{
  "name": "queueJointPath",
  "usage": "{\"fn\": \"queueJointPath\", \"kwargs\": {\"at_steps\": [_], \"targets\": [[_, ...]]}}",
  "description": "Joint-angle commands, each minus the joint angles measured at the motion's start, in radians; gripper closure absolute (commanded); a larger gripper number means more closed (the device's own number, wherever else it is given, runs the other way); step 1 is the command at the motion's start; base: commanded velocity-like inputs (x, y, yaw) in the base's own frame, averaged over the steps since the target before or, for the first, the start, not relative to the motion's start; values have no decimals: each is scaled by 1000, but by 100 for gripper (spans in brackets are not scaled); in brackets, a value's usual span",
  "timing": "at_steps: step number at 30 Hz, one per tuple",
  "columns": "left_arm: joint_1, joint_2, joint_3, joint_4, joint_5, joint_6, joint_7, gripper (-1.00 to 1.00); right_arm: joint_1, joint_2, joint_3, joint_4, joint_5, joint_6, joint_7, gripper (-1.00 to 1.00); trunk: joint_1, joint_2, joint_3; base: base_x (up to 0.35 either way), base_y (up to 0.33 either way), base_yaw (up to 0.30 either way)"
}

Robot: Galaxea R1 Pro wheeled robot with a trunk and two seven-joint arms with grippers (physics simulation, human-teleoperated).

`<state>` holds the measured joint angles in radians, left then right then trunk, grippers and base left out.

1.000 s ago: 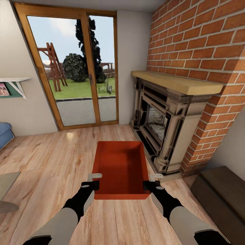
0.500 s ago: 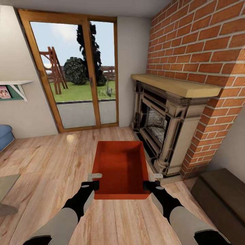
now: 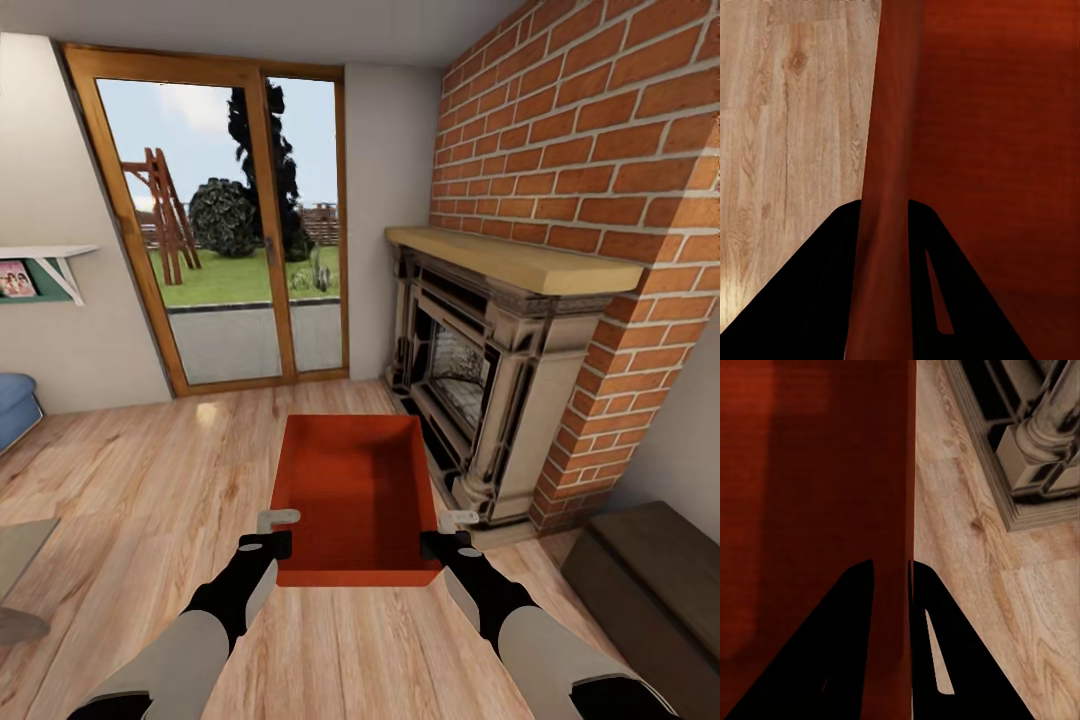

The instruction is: Move the two storage containers from the living room to the garage. In the garage, place one container on the floor and stack the other container on top of it (either order is fine).

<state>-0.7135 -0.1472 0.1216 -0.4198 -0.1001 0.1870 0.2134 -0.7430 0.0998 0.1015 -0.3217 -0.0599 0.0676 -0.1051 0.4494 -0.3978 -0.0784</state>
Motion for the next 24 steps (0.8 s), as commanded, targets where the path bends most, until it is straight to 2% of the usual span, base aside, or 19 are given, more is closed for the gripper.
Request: {"fn": "queueJointPath", "kwargs": {"at_steps": [1,24], "targets": [[-1,-9,16,-30,-13,6,0,100,1,1,17,1,-23,6,-1,100,1,-2,-1,0,0,0],[-1,-8,16,-30,-13,6,0,100,1,2,17,1,-22,6,-1,100,1,-2,36,0,0,0]]}}
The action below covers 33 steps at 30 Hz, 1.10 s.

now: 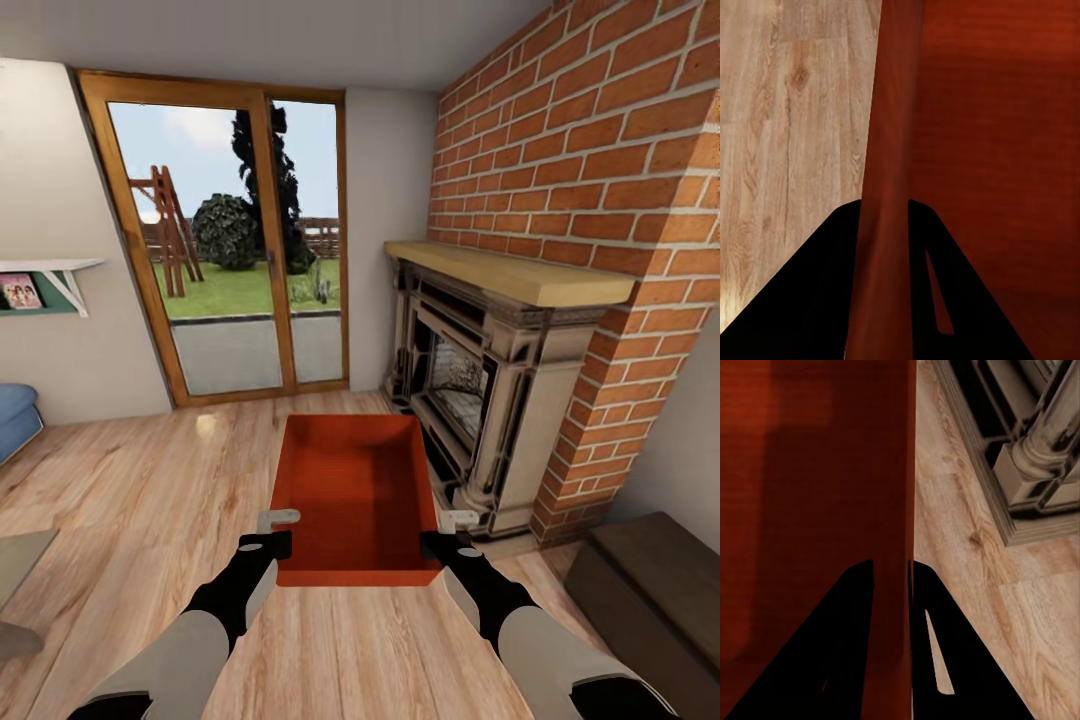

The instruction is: Move the two storage containers from the living room to the garage. In the garage, place one container on the floor and stack the other container on top of it (either order is fine).

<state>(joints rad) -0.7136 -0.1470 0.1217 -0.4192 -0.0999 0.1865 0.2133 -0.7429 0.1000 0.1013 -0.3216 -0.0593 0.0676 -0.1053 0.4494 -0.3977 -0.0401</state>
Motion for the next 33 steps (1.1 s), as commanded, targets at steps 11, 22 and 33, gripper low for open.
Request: {"fn": "queueJointPath", "kwargs": {"at_steps": [11,22,33], "targets": [[-1,-8,16,-31,-13,6,0,100,0,2,17,1,-22,6,0,100,1,-2,15,0,0,0],[-1,-8,16,-30,-14,6,0,100,0,2,17,1,-22,6,-1,100,1,-2,33,0,0,0],[-1,-8,16,-30,-14,6,0,100,0,2,17,1,-22,6,-1,100,1,-2,50,0,0,0]]}}
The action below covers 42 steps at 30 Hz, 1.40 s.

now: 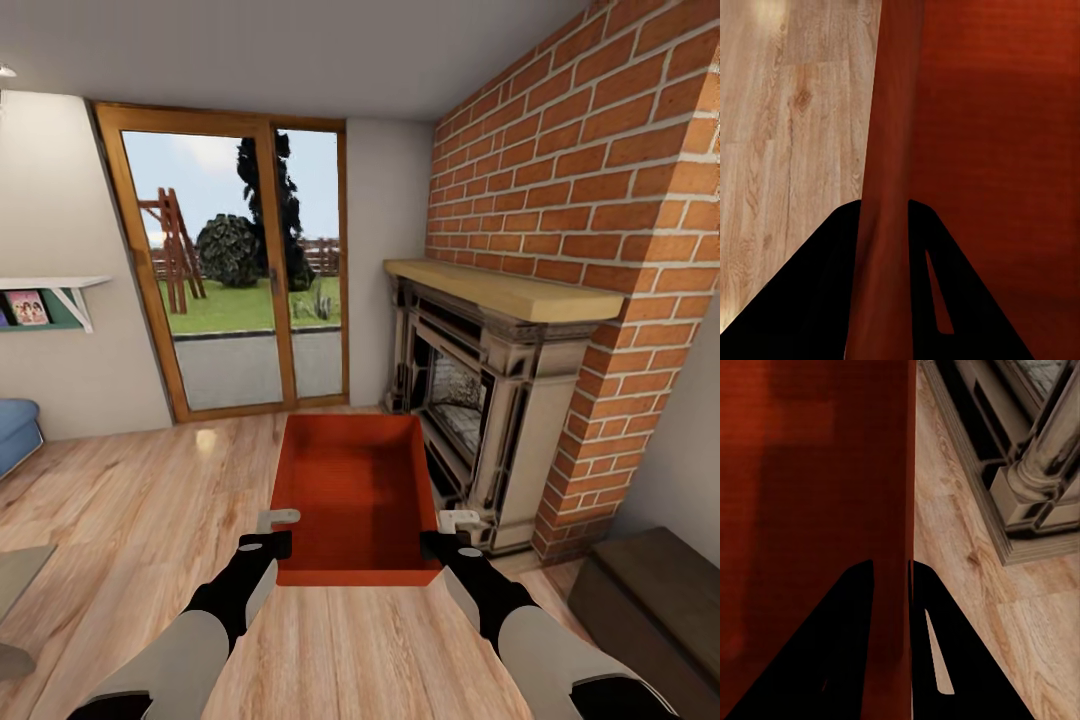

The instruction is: Move the two storage containers from the living room to the garage. In the garage, place one container on the floor and stack the other container on top of it (either order is fine).

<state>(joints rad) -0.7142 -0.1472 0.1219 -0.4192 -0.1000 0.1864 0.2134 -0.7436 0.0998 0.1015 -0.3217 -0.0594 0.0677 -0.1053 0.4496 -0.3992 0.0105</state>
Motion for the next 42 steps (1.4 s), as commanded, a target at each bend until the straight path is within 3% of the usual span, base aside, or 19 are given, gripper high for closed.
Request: {"fn": "queueJointPath", "kwargs": {"at_steps": [1,42], "targets": [[-1,-8,16,-30,-14,6,0,100,1,2,17,1,-22,6,0,100,0,-1,1,0,0,0],[-1,-8,16,-30,-14,6,0,100,1,2,17,1,-22,6,0,100,0,-1,66,0,0,0]]}}
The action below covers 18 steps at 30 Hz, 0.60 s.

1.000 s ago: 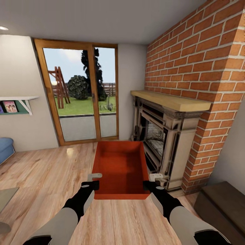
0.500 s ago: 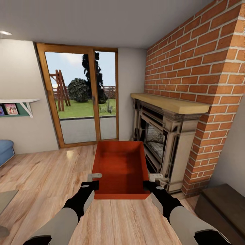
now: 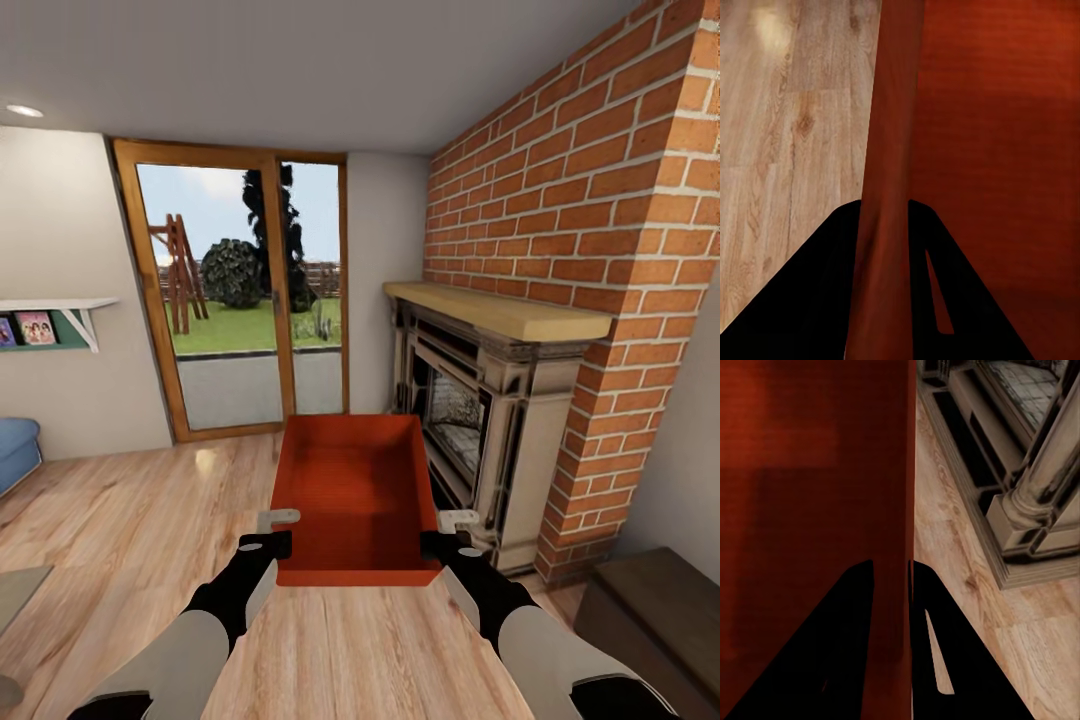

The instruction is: Move the two storage containers from the living room to the garage. In the garage, place one container on the floor and stack the other container on top of it (either order is fine).

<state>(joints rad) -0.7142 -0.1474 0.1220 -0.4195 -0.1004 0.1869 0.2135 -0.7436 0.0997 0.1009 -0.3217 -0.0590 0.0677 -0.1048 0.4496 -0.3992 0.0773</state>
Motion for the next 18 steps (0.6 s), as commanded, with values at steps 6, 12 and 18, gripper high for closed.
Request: {"fn": "queueJointPath", "kwargs": {"at_steps": [6,12,18], "targets": [[-1,-8,16,-30,-13,5,0,100,1,3,17,1,-22,6,0,100,0,-1,9,0,0,0],[-1,-8,16,-30,-13,5,0,100,1,3,17,1,-22,6,0,100,0,-1,19,0,0,0],[-1,-9,16,-30,-13,5,0,100,1,2,17,1,-23,7,0,100,0,-1,25,0,0,0]]}}
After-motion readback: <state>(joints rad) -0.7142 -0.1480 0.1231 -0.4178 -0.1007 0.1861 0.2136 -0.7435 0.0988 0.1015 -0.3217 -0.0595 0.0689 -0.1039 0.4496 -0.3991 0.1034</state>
